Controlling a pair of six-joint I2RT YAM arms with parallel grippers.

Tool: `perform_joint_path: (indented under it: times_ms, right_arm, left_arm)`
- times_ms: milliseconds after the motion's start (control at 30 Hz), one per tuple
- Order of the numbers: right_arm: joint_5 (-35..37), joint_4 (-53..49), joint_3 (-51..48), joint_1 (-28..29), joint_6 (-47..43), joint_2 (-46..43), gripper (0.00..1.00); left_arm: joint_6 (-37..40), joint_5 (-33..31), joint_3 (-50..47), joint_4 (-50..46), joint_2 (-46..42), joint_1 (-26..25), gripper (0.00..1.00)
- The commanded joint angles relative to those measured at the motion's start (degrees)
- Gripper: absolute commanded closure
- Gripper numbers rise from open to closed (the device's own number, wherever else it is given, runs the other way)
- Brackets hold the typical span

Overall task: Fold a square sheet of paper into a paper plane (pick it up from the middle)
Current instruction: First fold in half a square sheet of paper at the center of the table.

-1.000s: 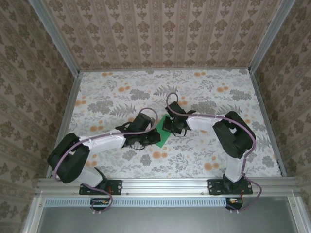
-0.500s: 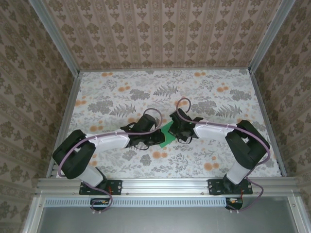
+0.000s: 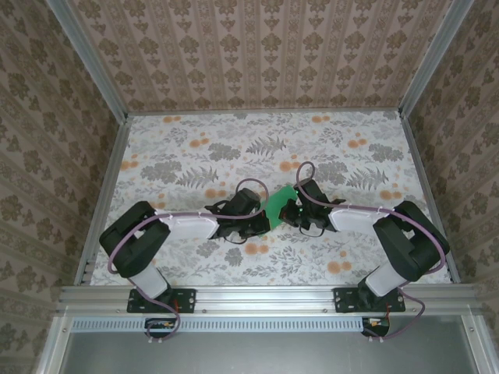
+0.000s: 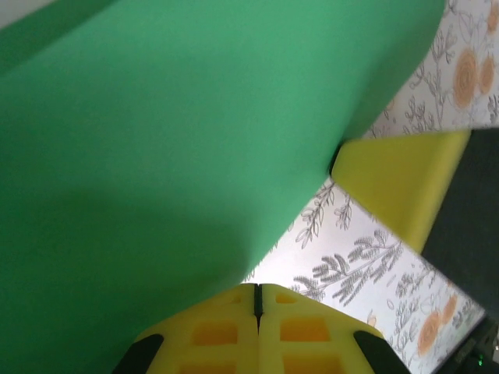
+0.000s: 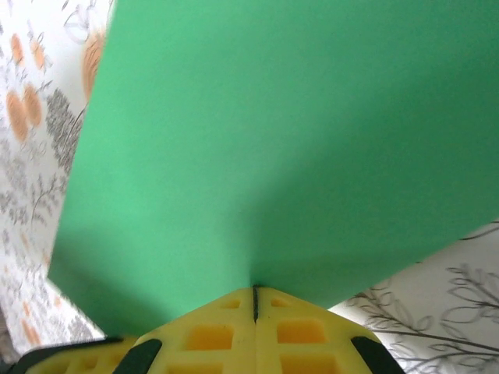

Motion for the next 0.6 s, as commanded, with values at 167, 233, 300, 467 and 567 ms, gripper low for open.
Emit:
perform_joint_path:
  times_ms: [167,233,300,467,567]
  right_arm:
    - [-5.1,5.4,-1.5,-0.7,-2.3,1.9,0.98]
    - [-5.0,5.4,-1.9,-1.0,-2.5,2.2,0.98]
    - [-5.0,5.3,-2.1,-1.4,-2.6,2.6,0.98]
    - [-4.8,5.6,-2.0,-1.6,-2.8,4.1,0.98]
    - [-4.7,5.9,-1.9,-1.6,-2.7,5.1,0.98]
  left_arm:
    - [-4.9,-3.4,2.3,2.7,3.0,-1.1,1.00]
    - [-5.0,-3.6,2.6,2.6,3.3,-1.3,1.00]
    - [-5.0,-3.6,3.1,2.0,3.7,-1.3,1.00]
    - [-5.8,-3.9,3.8,0.6,4.7,-1.3,1.00]
    - [-6.1,-3.9,3.5,0.8,4.8,-1.3,1.00]
